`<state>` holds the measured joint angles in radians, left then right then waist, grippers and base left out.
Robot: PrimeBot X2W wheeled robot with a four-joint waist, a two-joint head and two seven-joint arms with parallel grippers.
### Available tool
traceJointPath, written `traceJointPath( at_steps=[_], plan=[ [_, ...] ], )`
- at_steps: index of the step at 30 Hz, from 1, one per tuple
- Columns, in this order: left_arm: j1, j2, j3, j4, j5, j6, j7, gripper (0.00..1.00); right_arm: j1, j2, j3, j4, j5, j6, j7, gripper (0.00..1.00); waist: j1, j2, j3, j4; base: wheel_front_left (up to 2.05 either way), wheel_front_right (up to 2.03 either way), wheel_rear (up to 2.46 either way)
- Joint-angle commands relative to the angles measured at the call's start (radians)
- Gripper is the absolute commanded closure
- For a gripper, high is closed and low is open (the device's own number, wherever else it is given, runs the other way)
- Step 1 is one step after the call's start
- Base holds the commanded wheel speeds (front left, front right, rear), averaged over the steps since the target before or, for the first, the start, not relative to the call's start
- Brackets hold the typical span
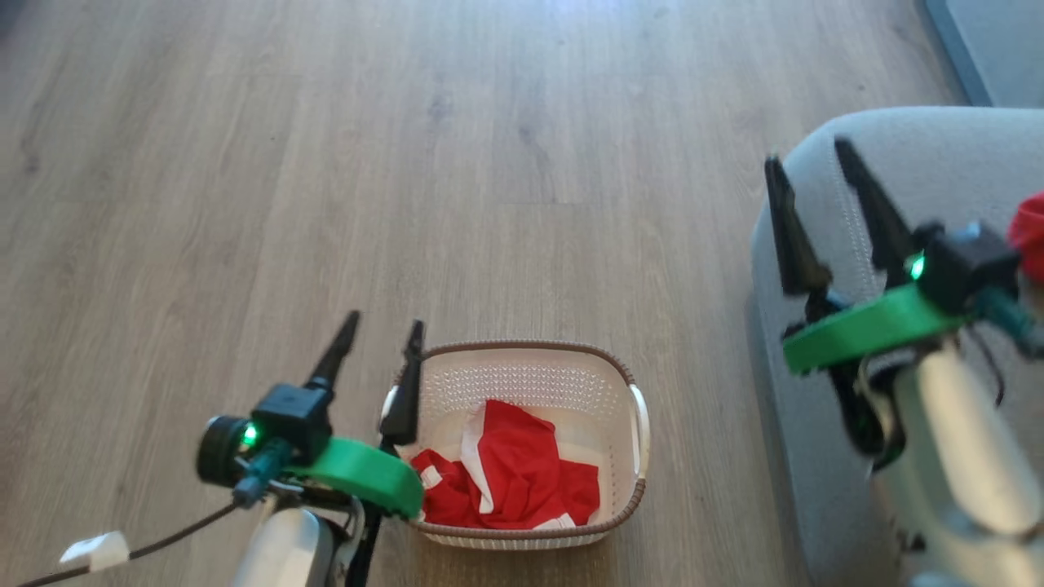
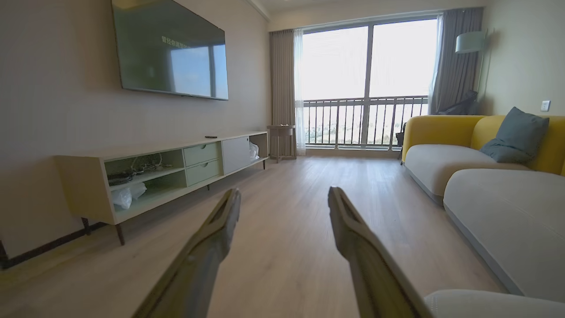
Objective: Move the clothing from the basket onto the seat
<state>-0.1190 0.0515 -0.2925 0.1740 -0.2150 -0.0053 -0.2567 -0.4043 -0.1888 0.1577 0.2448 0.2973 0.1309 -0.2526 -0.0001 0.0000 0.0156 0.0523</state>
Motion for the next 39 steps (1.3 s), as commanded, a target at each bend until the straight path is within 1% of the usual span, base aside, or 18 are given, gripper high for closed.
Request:
traceJointPath(
  at_steps=[1,4,7,10,11,13,17,19,24,28,33,39],
  plan=[
    [-0.025,-0.001,0.048,-0.045,-0.002,0.020,-0.005,0.00,0.012,0.019,-0.002,-0.045,-0.005,0.000,-0.009,0.00,0.0001,0.0000,-0.005,0.013,0.00,0.00,0.00],
    [-0.013,-0.001,0.066,-0.053,-0.004,0.062,-0.005,0.00,0.098,0.059,-0.008,-0.052,-0.016,0.000,-0.009,0.00,0.0001,0.0000,-0.010,0.026,0.00,0.00,0.00],
    [-0.004,-0.001,0.073,-0.049,-0.002,0.089,-0.005,0.00,0.170,0.084,-0.001,-0.056,-0.040,0.000,-0.009,0.00,0.0001,0.0000,-0.012,0.036,0.00,0.00,0.00],
    [0.006,-0.001,0.086,-0.042,-0.006,0.111,-0.005,0.00,0.233,0.116,-0.036,-0.042,0.005,0.000,-0.009,0.00,0.0001,0.0000,-0.013,0.040,0.00,0.00,0.00],
    [0.012,-0.001,0.092,-0.039,-0.009,0.116,-0.005,0.00,0.263,0.125,-0.045,-0.037,0.004,0.000,-0.009,0.00,0.0001,0.0000,-0.012,0.041,0.00,0.00,0.00],
    [0.017,-0.001,0.097,-0.042,-0.012,0.117,-0.005,0.00,0.288,0.132,-0.060,-0.030,0.013,0.000,-0.009,0.00,0.0001,0.0000,-0.010,0.038,0.00,0.00,0.00],
    [0.026,-0.001,0.105,-0.032,-0.012,0.119,-0.005,0.00,0.326,0.137,-0.067,-0.034,-0.022,0.000,-0.009,0.00,0.0001,0.0000,-0.007,0.029,0.00,0.00,0.00],
    [0.030,-0.001,0.102,-0.022,-0.013,0.117,-0.005,0.00,0.346,0.138,-0.078,-0.038,-0.022,0.000,-0.009,0.00,0.0001,0.0000,-0.007,0.027,0.00,0.00,0.00],
    [0.039,-0.001,0.094,0.002,-0.009,0.115,-0.005,0.00,0.379,0.138,-0.075,-0.055,-0.042,0.000,-0.009,0.00,0.0001,0.0000,-0.003,0.017,0.00,0.00,0.00],
    [0.039,-0.001,0.079,0.005,0.035,0.110,-0.005,0.00,0.387,0.138,-0.083,-0.057,-0.034,0.000,-0.009,0.00,0.0001,0.0000,0.003,0.009,0.00,0.00,0.00],
    [0.042,-0.001,0.077,0.003,0.038,0.117,-0.005,0.00,0.388,0.138,-0.083,-0.057,-0.041,0.000,-0.009,0.00,0.0001,0.0000,0.008,0.006,0.00,0.00,0.00],
    [0.038,-0.001,0.076,0.007,0.038,0.117,-0.005,0.00,0.383,0.138,-0.086,-0.062,-0.009,0.000,-0.009,0.00,0.0001,0.0000,0.016,0.004,0.00,0.00,0.00]
  ],
)
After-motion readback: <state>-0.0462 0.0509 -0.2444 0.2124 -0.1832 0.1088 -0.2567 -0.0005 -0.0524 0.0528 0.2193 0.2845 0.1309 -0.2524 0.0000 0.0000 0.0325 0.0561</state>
